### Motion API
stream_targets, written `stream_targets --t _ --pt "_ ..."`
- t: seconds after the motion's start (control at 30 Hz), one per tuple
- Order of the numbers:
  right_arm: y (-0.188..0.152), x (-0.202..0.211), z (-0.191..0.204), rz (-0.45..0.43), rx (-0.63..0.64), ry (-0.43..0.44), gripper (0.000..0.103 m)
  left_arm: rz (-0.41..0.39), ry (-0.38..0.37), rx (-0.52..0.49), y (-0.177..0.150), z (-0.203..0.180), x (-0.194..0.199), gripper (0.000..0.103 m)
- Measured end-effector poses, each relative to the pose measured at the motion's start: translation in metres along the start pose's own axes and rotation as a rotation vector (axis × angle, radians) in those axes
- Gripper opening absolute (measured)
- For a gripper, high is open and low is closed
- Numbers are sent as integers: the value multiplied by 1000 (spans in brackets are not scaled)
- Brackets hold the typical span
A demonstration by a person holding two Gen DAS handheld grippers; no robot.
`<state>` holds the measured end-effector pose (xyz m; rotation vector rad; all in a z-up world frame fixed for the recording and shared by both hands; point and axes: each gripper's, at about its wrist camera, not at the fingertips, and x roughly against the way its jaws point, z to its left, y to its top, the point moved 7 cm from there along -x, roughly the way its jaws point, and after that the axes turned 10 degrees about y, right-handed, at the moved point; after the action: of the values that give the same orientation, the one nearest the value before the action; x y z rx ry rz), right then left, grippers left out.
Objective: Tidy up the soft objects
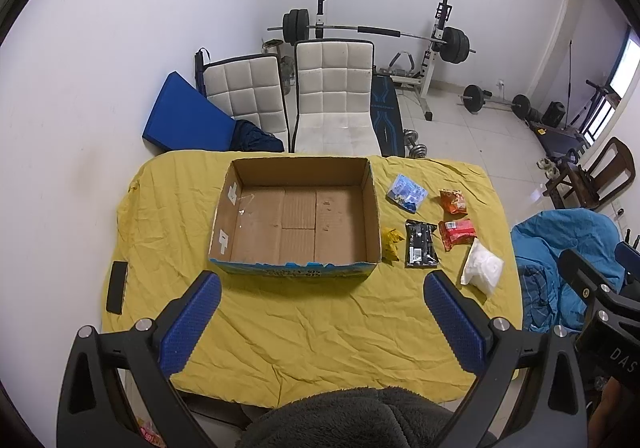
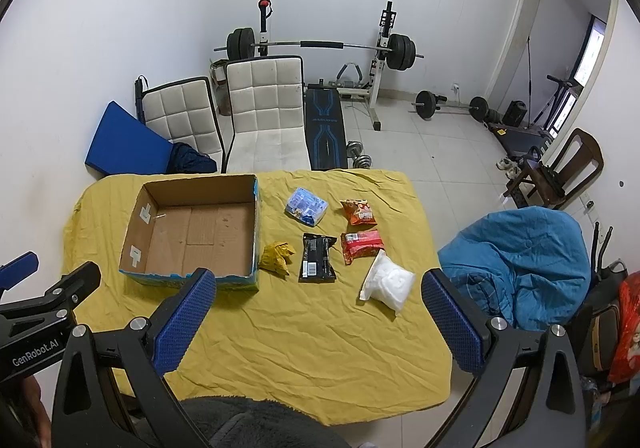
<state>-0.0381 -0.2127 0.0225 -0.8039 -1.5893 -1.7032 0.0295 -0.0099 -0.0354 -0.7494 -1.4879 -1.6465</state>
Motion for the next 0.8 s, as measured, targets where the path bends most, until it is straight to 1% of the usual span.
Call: stream_targets --t 0.23,0.3,0.53,0.57,0.8 --pt "1 -1 -1 1 1 3 103 1 2 4 9 -3 -2 103" --pt "1 -1 -1 0 2 0 103 0 -1 4 0 1 0 103" --pt "2 -3 1 2 2 7 103 -1 -1 6 6 -1 3 103" --pt "1 -3 1 2 4 8 103 0 0 4 0 1 0 103" --pt "0 -5 1 4 2 15 103 3 -1 6 -2 2 -1 103"
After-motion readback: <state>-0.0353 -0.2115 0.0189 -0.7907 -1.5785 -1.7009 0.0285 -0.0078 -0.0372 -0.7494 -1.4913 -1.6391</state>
